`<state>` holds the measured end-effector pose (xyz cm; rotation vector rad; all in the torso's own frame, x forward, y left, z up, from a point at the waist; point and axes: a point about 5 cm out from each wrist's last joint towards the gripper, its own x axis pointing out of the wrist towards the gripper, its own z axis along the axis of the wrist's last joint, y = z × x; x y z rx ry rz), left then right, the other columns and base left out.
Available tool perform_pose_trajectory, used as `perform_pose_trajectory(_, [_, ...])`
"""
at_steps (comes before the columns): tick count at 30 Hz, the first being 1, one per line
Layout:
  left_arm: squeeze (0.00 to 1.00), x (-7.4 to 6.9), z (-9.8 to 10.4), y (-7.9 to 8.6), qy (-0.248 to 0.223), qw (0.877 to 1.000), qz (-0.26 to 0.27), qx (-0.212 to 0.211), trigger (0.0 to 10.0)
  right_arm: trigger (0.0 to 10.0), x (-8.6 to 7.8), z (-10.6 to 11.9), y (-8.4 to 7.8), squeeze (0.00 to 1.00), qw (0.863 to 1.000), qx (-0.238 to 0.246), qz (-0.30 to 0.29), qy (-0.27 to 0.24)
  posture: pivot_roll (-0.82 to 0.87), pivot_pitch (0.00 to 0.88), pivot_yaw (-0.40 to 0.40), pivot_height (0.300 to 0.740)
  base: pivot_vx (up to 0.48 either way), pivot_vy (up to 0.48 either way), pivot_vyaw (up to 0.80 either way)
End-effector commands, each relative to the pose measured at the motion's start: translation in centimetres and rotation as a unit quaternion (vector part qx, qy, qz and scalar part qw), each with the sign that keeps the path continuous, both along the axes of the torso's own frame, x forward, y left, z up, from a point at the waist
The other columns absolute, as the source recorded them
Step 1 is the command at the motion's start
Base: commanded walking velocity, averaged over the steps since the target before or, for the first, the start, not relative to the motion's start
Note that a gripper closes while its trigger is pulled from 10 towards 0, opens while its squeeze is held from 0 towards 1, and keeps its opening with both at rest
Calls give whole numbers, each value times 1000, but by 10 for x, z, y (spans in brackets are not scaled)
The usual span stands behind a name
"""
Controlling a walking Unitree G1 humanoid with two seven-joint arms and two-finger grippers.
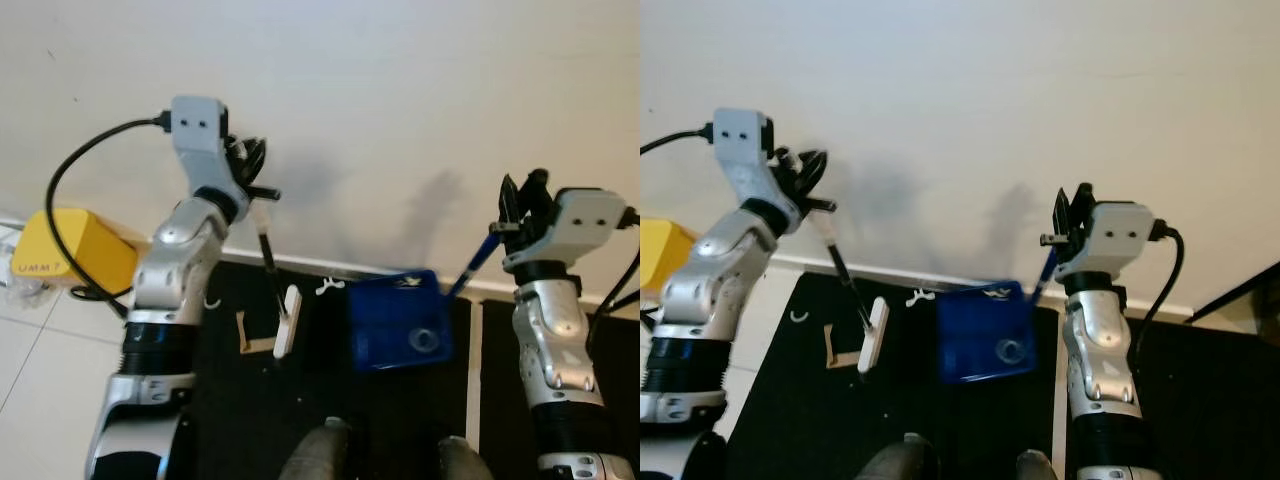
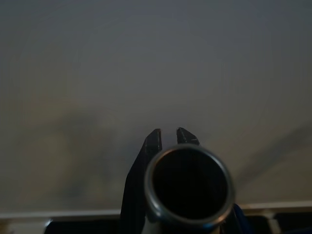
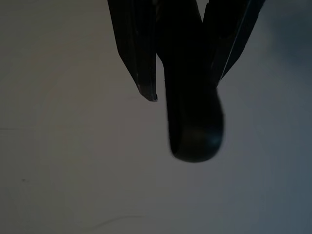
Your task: Sweep floor
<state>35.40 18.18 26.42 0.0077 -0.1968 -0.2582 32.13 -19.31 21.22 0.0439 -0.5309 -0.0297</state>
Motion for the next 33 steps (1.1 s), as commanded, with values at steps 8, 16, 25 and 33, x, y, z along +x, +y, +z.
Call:
perform_pose_trajectory(8, [0, -7, -8, 22, 18, 998, 46, 32, 10000, 10000, -19, -33, -5, 0, 998, 7, -10, 55, 24, 187, 177, 740, 0, 0, 0])
perform_pose_trajectory(16, [0, -8, -16, 39, 36, 993, 104, 41, 10000, 10000, -13, -52, 7, 0, 995, 22, 1, 96, 18, 151, 170, 740, 0, 0, 0])
perform_pose_trajectory(25, [0, -11, -30, 30, 51, 992, 104, 46, 10000, 10000, -6, -60, 22, 0, 993, 31, 13, 111, 21, 140, 171, 740, 0, 0, 0])
perform_pose_trajectory(33, [0, -10, -32, 25, 52, 992, 102, 45, 10000, 10000, -4, -59, 25, 0, 994, 27, 19, 108, 16, 138, 169, 740, 0, 0, 0])
